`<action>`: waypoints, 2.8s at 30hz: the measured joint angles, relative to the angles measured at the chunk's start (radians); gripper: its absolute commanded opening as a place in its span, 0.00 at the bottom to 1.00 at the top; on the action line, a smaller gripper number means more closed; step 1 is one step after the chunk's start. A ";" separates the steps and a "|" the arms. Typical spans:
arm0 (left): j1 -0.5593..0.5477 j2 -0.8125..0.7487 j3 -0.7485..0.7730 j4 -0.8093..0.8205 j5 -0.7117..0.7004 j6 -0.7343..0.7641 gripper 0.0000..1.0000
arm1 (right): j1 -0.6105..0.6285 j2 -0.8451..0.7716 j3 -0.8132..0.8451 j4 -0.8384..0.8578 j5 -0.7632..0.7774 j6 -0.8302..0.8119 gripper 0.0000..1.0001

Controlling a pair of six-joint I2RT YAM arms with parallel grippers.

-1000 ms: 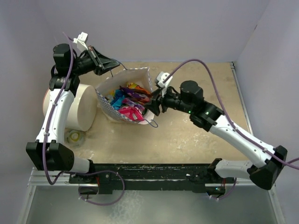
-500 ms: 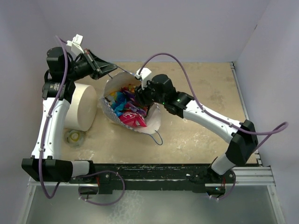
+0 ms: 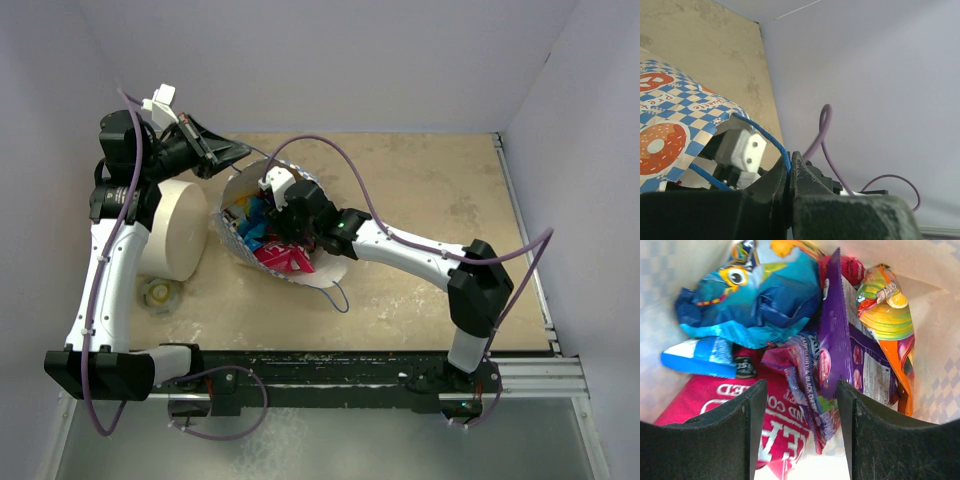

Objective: Take the snacks out of the paper bag
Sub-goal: Take out the snack from the paper bag, then place the snack at the center of the board.

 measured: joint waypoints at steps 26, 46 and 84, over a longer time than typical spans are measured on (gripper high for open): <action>0.000 0.031 0.023 -0.026 0.044 0.005 0.00 | -0.006 0.122 -0.008 0.108 0.255 -0.204 0.39; 0.000 0.050 0.037 -0.049 0.054 0.034 0.00 | -0.032 0.157 0.067 0.051 0.155 -0.265 0.00; 0.002 0.087 0.074 -0.134 0.064 0.213 0.00 | -0.453 -0.460 -0.115 -0.084 0.577 -0.084 0.00</action>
